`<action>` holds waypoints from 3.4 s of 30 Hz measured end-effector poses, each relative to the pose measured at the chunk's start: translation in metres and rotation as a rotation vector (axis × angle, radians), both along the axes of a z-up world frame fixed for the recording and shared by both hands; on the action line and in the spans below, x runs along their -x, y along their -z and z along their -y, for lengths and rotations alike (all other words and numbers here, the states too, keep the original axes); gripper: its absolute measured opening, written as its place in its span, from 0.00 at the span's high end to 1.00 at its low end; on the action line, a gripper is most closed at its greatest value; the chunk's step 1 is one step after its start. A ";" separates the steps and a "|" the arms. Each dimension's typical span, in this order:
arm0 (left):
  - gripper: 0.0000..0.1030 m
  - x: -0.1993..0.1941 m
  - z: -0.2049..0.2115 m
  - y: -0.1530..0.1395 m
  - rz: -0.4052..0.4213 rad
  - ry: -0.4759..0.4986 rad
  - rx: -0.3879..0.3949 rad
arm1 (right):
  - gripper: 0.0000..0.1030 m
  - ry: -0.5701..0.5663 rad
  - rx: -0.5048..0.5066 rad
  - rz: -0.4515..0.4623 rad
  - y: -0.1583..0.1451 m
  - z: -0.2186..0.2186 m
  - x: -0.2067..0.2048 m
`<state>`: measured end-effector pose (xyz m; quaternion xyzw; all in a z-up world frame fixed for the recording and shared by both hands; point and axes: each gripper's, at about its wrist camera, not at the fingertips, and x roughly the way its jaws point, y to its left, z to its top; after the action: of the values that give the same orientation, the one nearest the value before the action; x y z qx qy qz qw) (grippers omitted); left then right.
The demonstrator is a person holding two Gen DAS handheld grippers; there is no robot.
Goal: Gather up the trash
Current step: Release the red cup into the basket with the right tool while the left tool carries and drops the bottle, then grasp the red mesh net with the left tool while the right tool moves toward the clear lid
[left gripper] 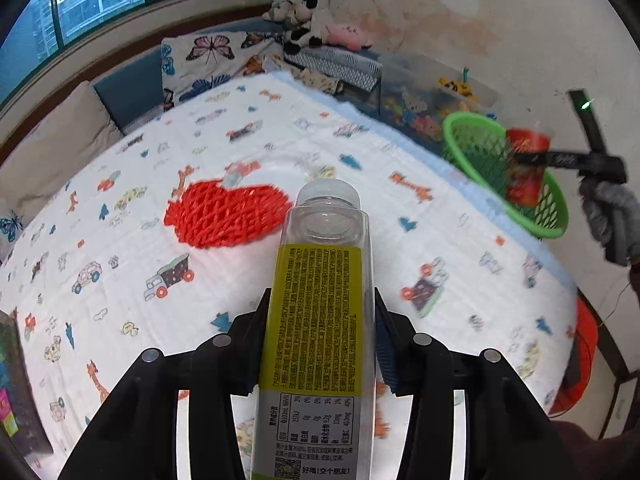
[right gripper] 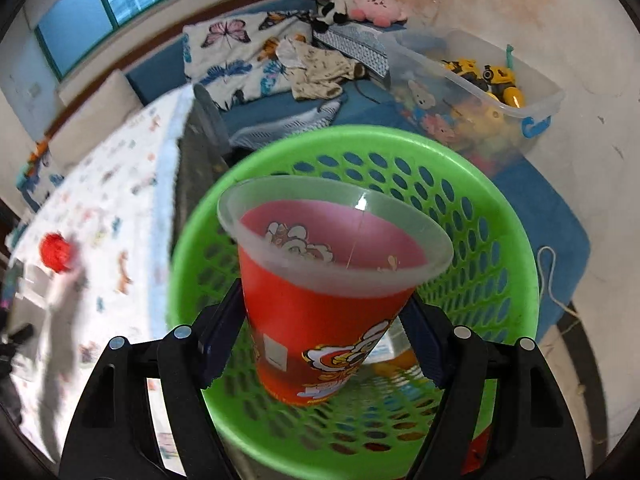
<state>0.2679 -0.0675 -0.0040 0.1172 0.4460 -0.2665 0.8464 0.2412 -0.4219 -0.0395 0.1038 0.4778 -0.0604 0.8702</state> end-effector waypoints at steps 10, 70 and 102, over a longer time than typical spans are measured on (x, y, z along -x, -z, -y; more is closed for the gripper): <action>0.57 0.016 0.047 -0.033 0.036 0.053 0.067 | 0.18 -0.024 -0.016 -0.041 0.021 0.005 0.004; 0.33 -0.020 0.094 -0.016 0.027 -0.178 0.111 | 0.18 -0.168 -0.068 0.195 -0.048 -0.038 0.090; 0.82 -0.101 -0.057 0.025 -0.071 -0.539 0.264 | 0.21 -0.365 -0.055 0.155 -0.038 -0.140 0.021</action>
<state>0.3686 -0.0106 -0.0288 -0.1257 0.4518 -0.0917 0.8785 0.2200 -0.2817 -0.0012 0.0437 0.4215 0.1197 0.8978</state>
